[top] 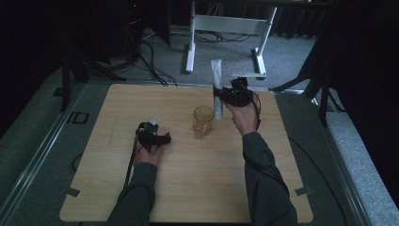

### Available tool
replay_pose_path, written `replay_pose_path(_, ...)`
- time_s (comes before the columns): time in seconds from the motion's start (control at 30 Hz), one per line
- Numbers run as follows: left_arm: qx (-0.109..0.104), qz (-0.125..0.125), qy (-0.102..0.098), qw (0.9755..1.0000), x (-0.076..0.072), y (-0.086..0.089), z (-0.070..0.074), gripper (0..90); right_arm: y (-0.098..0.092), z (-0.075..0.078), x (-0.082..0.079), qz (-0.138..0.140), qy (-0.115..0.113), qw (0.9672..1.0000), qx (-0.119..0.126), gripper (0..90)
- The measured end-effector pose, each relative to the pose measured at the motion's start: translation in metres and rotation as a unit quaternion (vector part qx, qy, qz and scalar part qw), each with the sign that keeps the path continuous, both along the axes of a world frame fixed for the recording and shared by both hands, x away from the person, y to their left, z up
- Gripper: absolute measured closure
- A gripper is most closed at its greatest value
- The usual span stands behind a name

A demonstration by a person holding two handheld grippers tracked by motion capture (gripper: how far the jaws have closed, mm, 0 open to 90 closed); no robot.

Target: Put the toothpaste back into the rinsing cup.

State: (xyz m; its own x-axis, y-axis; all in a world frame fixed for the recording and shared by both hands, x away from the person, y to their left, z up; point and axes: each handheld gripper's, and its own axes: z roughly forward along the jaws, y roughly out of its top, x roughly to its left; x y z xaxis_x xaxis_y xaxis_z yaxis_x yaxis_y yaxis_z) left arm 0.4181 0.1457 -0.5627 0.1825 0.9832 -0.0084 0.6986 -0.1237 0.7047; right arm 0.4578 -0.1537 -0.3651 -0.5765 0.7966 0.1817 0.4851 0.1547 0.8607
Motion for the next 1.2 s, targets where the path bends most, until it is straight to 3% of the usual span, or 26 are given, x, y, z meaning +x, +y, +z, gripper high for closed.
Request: replay_pose_path(1.2,0.0,0.0,0.0,1.0,0.0,0.0,0.0,12.7,0.017,-0.011,0.007,-0.004,-0.017,0.9996,0.021,71.2)
